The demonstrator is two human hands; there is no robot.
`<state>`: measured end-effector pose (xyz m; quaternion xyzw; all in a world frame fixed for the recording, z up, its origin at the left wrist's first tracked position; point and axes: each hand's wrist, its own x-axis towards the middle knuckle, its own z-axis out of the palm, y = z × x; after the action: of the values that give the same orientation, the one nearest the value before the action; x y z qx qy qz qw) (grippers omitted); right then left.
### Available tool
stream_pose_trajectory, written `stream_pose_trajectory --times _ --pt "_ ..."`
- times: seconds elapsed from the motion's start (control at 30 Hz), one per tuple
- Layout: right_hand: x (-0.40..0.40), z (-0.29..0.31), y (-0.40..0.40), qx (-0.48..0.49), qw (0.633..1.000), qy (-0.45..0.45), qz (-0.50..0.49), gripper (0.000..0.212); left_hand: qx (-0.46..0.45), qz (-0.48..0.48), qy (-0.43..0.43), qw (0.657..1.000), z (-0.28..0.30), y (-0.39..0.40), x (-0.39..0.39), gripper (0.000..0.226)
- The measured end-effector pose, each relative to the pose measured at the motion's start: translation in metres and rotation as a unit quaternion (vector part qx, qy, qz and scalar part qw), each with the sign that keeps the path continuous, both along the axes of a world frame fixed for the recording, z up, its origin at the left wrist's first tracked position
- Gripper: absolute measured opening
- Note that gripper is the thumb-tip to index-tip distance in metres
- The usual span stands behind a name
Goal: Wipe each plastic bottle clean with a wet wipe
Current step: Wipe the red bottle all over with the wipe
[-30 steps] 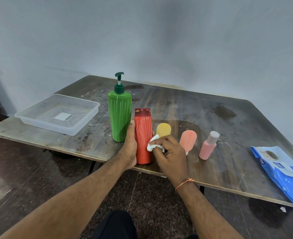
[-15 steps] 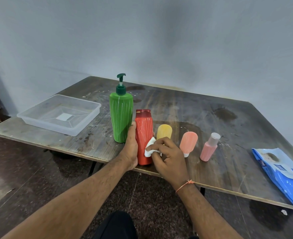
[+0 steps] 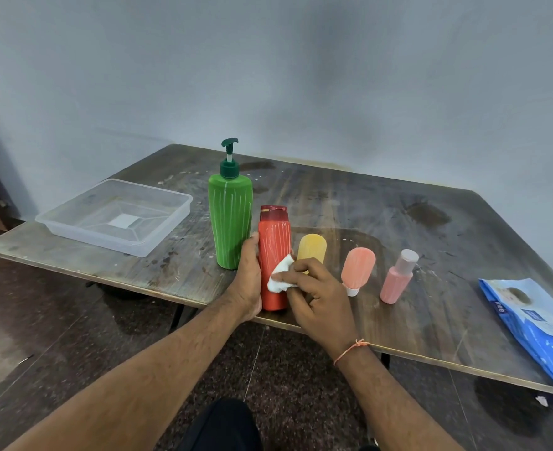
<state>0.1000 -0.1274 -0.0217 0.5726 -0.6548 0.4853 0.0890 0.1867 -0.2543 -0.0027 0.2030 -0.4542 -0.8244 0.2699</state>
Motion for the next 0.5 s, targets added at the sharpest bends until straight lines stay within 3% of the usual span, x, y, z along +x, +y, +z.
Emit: stream_pose_trajectory --times 0.5 --pt "-0.0041 -0.0007 -0.0031 -0.016 1.000 0.007 -0.015 0.036 -0.004 0.001 -0.002 1.000 -0.0024 0.0016 -0.0022 0.071"
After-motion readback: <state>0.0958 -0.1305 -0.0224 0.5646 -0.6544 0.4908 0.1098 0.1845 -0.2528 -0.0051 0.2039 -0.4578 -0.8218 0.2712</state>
